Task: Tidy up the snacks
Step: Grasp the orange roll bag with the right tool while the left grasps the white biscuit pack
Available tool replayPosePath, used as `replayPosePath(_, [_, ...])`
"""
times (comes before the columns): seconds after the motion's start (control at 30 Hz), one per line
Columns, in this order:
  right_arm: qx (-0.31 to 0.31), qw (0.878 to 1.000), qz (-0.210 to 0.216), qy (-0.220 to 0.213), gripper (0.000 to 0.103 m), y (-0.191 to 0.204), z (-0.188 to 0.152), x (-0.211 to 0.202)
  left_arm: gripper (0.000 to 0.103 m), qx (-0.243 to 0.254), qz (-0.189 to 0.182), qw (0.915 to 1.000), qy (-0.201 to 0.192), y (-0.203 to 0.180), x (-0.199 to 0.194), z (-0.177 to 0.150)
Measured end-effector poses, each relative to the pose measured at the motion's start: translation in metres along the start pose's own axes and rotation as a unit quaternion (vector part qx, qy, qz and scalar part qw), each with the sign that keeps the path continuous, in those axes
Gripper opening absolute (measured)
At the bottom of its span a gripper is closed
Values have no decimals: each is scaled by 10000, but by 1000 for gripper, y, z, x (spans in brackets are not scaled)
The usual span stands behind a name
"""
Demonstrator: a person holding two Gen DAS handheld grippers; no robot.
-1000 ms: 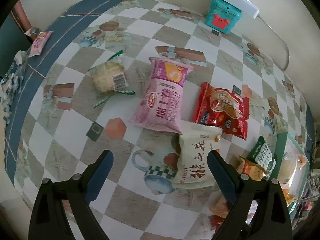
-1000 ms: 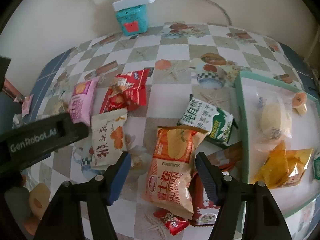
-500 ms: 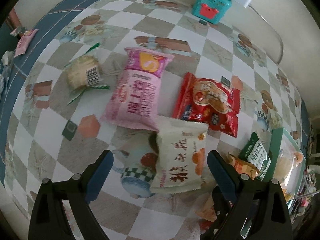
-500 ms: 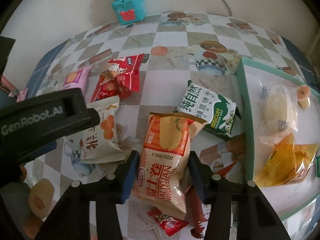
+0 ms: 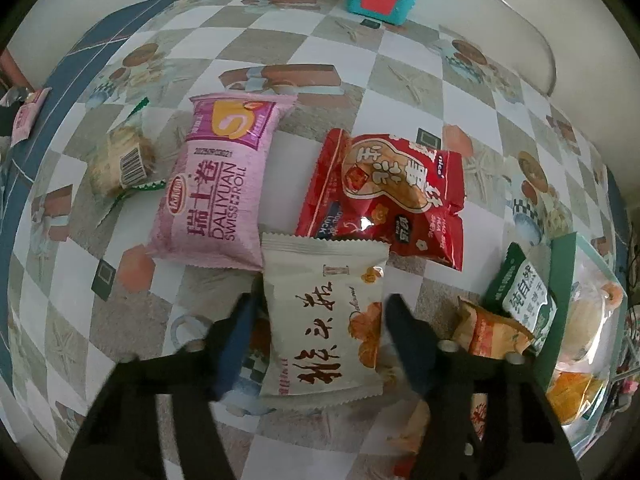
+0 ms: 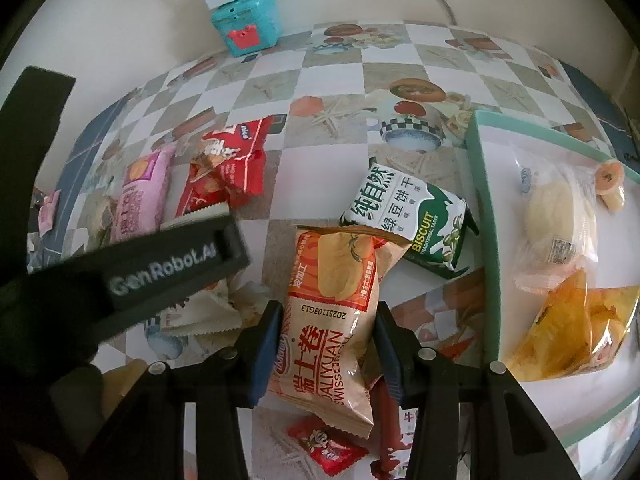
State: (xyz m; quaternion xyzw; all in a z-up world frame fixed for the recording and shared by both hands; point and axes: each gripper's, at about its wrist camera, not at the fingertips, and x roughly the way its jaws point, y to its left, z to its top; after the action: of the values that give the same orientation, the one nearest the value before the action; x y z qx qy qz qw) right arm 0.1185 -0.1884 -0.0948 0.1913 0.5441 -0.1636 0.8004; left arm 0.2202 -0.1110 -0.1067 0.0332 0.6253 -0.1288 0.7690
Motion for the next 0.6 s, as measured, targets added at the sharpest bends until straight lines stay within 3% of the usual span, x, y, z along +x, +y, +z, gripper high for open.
replayPosePath(0.13, [40,10000,48,4,48,-1,2,0,53,-13,-70,10000,-30,-3,0,2])
replayPosePath(0.6, [85,9996,281,21,39,-5,4,-9,53,-254,-119,9988,-392,11,-45,0])
